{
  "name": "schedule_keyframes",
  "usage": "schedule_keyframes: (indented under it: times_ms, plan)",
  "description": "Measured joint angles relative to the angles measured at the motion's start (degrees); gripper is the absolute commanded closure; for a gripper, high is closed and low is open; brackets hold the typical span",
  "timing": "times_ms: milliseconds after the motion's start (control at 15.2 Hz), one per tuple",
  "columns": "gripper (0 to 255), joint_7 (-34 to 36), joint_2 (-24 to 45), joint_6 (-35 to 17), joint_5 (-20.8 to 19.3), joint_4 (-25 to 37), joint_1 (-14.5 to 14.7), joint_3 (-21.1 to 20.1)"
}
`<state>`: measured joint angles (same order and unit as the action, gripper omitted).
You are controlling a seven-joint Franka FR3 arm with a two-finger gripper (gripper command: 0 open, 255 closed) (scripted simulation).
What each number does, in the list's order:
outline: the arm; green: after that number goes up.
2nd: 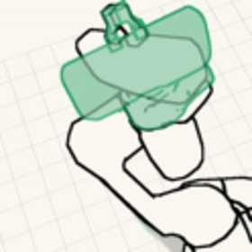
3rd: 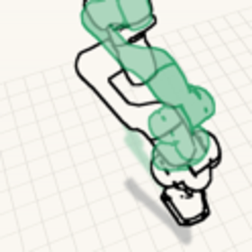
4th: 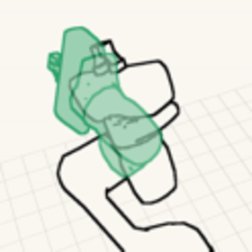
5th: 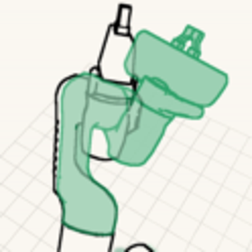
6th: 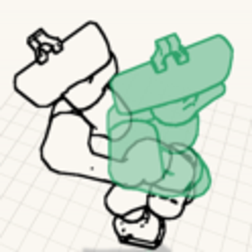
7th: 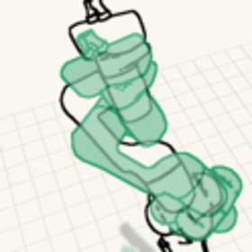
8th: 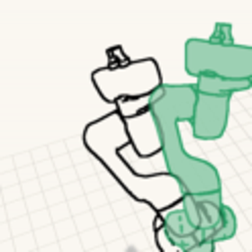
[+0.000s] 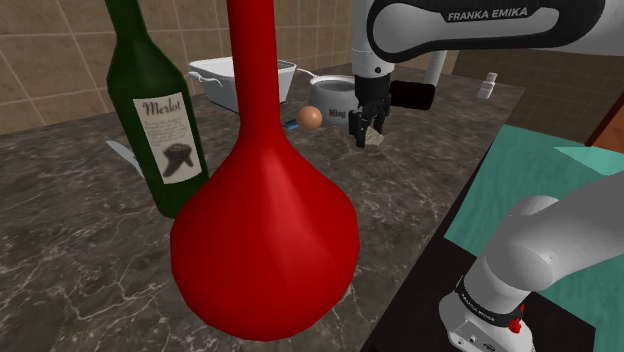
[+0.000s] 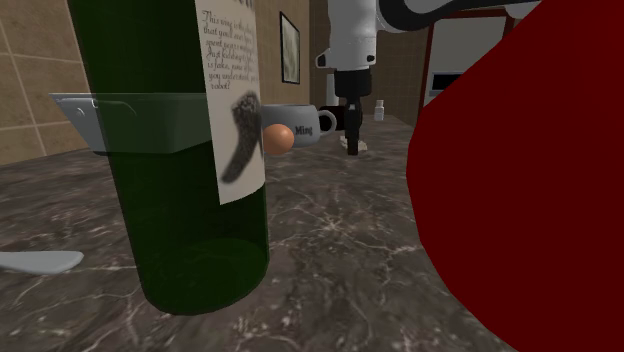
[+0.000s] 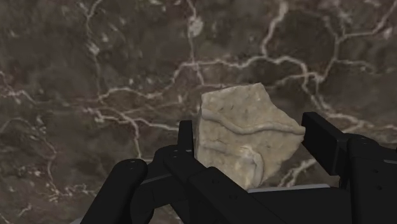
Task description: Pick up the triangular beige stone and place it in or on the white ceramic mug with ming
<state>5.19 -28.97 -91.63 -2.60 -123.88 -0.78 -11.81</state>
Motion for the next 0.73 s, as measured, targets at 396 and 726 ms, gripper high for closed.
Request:
schedule_keyframes:
  times_ms: [396,726]
  plan:
    - [255,-0.1,0.2,1.5,0.0,1.7,0.0,0.0]
    - [255,-0.5,1.1,5.2,-0.3,6.3,-0.2,0.1]
